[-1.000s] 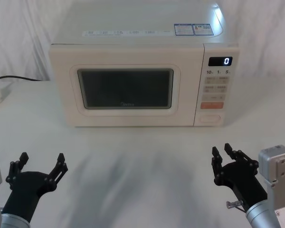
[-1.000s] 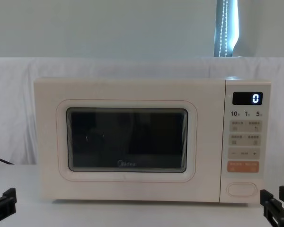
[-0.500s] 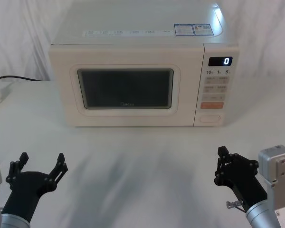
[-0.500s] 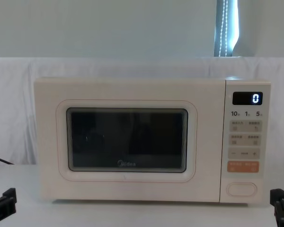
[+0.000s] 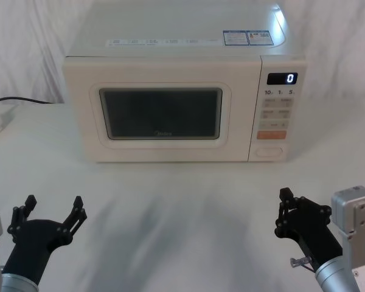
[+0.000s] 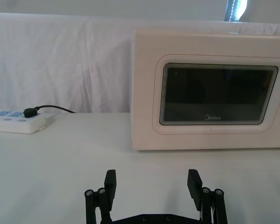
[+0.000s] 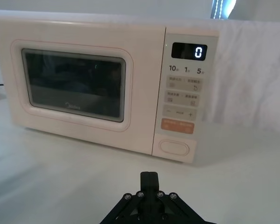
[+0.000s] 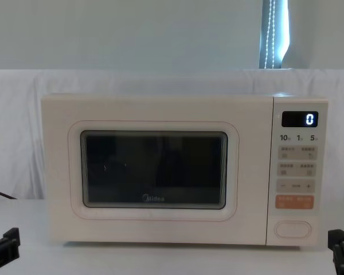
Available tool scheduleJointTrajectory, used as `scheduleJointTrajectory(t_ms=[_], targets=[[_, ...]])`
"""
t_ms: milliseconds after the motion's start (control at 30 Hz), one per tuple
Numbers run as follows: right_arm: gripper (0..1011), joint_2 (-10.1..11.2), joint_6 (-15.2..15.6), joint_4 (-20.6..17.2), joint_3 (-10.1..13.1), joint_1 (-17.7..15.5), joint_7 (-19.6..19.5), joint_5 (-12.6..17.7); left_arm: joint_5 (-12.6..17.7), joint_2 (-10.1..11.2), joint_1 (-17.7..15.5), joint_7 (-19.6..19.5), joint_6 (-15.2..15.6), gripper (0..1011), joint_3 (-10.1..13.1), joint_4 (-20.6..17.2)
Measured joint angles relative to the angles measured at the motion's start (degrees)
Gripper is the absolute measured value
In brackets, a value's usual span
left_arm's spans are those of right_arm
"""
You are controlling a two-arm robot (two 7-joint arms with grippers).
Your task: Press the button to open the microwave door with one hand; close the microwave door with the other hand.
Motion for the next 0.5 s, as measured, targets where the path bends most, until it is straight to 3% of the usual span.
scheduleJointTrajectory(t_ms=[267, 500], targets=[[0, -1.11, 1.36, -0.15, 0.94, 0.44, 0.62, -1.38, 0.00, 0.00, 0.00, 0.00, 0.00, 1001, 0.00, 0.00], [0, -2.38, 3.97, 1.49, 1.76, 2.86, 1.78, -2.27, 0.00, 0.00, 0.00, 0.00, 0.00, 1001, 0.00, 0.00]])
